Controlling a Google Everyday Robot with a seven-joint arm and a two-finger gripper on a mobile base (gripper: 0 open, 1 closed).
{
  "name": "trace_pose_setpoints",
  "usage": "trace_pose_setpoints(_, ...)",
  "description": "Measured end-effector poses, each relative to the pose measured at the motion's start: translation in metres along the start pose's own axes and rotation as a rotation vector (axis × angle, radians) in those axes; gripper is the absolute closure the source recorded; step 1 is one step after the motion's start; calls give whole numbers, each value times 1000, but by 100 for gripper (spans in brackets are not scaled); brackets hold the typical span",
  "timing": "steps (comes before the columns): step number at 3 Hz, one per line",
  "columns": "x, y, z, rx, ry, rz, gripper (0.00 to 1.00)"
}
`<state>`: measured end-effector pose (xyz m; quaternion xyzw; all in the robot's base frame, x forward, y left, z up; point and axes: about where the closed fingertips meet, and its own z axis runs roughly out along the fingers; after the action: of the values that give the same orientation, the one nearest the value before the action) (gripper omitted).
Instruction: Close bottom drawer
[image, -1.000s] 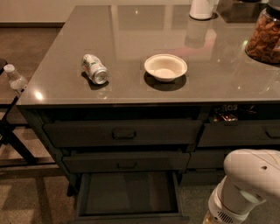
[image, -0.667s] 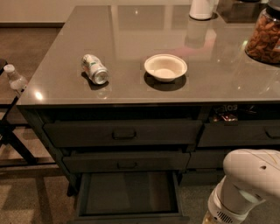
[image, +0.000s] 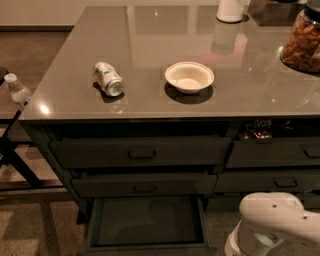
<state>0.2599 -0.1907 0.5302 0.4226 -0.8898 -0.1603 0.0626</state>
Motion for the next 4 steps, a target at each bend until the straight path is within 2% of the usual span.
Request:
trace_pose_setpoints(1, -10, -11, 54, -37, -6, 32, 100)
trace_pose_setpoints(2, -18, -15, 95, -86, -2, 63, 100)
trace_pose_setpoints(4, -15, -11, 113, -136, 4, 73, 100)
